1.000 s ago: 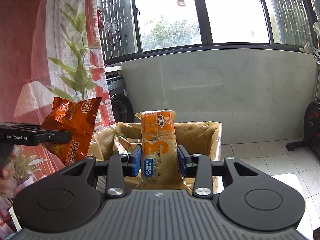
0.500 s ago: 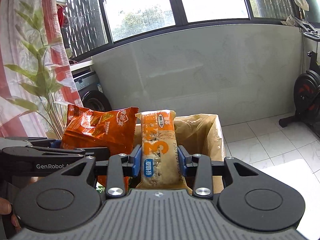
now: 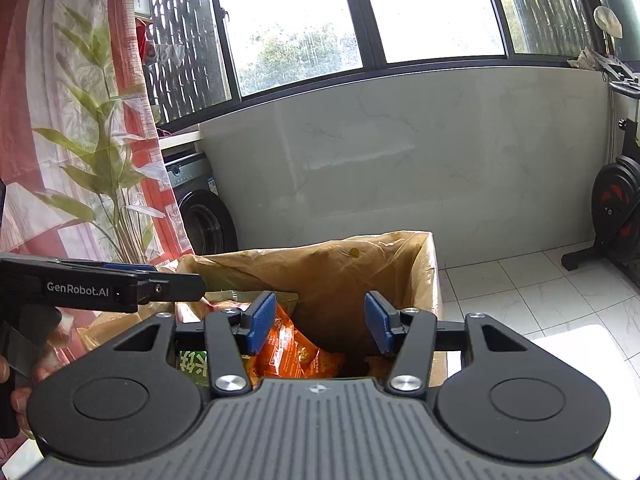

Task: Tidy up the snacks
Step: 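Move both grippers back down to the remaining snacks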

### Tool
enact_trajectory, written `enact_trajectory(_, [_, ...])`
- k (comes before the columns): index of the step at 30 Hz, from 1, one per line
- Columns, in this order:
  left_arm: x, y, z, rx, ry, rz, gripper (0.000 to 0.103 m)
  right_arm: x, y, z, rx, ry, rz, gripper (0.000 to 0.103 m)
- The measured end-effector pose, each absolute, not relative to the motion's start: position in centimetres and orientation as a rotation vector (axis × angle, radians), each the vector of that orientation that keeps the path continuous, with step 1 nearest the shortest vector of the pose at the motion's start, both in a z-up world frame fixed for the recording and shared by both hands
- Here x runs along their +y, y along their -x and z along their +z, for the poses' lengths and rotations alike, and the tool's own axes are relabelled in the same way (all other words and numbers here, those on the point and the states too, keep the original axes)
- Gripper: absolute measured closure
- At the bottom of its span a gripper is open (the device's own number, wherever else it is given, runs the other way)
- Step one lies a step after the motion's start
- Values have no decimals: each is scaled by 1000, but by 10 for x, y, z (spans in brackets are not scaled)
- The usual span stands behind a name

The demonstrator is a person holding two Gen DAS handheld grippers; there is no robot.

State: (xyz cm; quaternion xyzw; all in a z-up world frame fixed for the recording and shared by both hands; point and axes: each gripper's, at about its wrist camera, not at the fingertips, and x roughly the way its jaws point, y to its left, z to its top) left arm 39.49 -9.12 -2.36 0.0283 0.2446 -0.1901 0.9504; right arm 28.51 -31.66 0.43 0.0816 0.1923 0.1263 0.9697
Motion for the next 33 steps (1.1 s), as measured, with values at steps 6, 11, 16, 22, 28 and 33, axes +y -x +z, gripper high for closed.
enact_trajectory(6, [-57,-345,-19,433,-72,-338,23,-309,-240,-3,329,-120,282,50])
enact_trajectory(11, [-27,-301,-28,403,-71,-269,23,-302,-208,-19,293,-103,288,48])
enact_trajectory(16, [-6,-266,-61,457,-8,-249,25,-293,-182,-42,304,-95,313,48])
enact_trajectory(22, [0,-244,-132,632,-25,-273,32,-280,-168,-78,392,-101,326,46])
enact_trajectory(28, [-5,-233,-188,785,-53,-312,33,-279,-159,-110,495,-143,288,39])
enact_trajectory(33, [-15,-223,-213,840,-123,-353,33,-274,-154,-128,565,-114,254,35])
